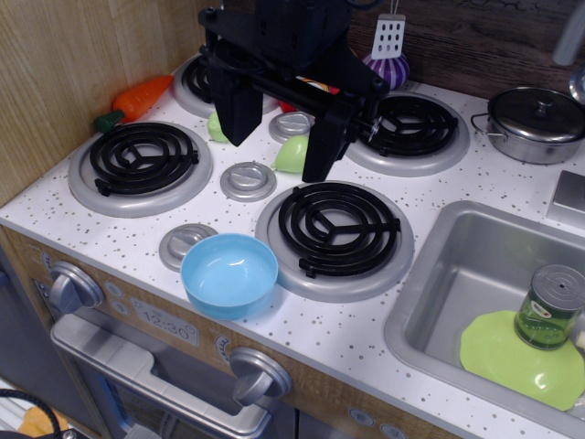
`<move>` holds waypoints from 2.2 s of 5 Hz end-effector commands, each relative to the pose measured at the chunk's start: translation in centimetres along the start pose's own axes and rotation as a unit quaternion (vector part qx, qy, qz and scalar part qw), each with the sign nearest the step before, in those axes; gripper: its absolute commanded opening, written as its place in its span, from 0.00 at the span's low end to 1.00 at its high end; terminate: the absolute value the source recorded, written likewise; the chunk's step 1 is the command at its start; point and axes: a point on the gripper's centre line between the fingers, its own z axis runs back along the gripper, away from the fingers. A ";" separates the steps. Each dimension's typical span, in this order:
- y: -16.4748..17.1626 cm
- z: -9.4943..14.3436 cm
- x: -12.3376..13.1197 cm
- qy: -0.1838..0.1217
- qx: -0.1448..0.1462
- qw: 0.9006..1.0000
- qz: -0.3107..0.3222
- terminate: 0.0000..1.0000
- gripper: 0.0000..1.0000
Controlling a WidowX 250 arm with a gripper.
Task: Put pear in bowl
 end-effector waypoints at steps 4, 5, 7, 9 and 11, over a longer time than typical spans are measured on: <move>3.0 -4.6 7.4 -0.052 0.035 0.998 -0.016 0.00 1.00; 4.5 -7.1 10.3 -0.088 0.045 0.994 -0.053 0.00 1.00; 6.9 -9.9 12.4 -0.127 0.046 0.983 -0.122 0.00 1.00; 7.5 -12.4 14.3 -0.154 0.023 0.975 -0.156 0.00 1.00; 8.0 -14.8 14.9 -0.172 0.004 0.972 -0.160 0.00 1.00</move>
